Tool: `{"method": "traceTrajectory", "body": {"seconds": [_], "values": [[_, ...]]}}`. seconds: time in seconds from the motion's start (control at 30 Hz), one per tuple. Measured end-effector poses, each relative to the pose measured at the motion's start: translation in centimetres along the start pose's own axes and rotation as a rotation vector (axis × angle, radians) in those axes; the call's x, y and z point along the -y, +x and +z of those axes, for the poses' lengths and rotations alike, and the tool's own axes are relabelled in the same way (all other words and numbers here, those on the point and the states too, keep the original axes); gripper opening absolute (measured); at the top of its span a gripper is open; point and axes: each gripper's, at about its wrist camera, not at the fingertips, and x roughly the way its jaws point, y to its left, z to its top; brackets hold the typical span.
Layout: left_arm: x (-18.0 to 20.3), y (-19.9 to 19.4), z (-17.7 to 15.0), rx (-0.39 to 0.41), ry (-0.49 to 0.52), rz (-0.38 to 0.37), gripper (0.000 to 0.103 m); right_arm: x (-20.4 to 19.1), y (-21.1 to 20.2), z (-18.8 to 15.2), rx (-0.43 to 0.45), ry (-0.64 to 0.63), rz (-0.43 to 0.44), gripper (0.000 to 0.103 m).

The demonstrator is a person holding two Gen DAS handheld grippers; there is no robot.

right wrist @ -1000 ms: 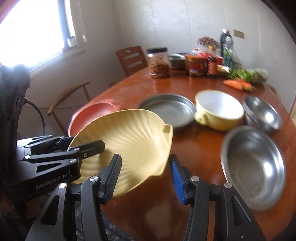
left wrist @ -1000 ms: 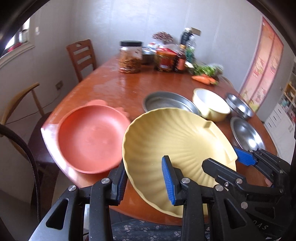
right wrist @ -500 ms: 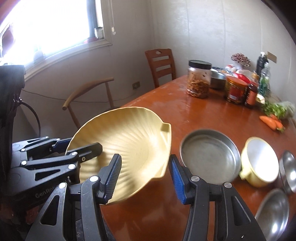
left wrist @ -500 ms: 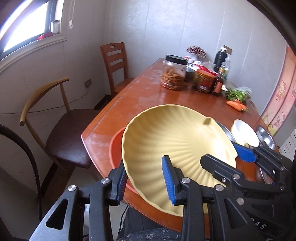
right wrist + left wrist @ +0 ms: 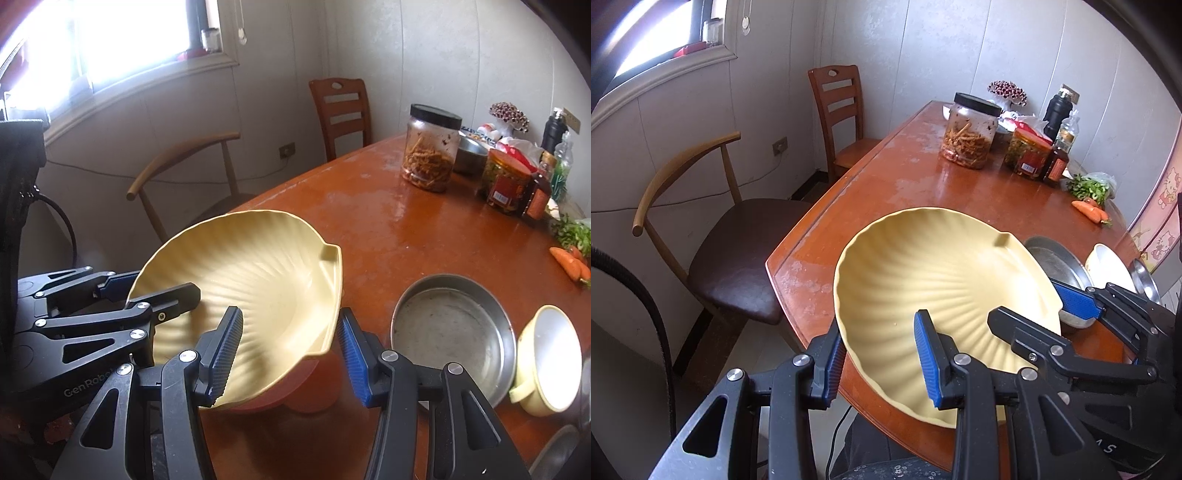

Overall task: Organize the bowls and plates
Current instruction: 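Lift the yellow plate with the left tool and carry it over the orange bowl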

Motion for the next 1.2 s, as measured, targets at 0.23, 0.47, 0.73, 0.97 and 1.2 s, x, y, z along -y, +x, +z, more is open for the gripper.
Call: {"method": "traceTrajectory", "body": {"seconds": [0.23,0.47,0.73,0.97,1.2], "values": [[-0.4,0.6,0.1,-0.017,-0.003,0.018,0.035,-0.2,1.3,-0.1,-0.024,-0.025,0.0,0.055],[-0.5,1.2,0.1,-0.034,0.001,0.026,0.036,-0.5,2.0,-0.2,-0.036,-0.054,-0.02,0.055],[-0.8,1.1,0.3,-0.025,-0.008,0.038,0.035,-1.1,2.1,-0.3,-0.032,-0.081,-0.029,0.054],[-1.0,1.2,0.4,-0.029,-0.014,0.034,0.035,-1.4,2.3,-0.5,-0.036,-0.093,-0.03,0.054],[-1.2,0.5,0.6,-0.003,-0.021,0.029,0.036,-1.4,2.1,-0.5,-0.032,-0.096,-0.029,0.055]]}}
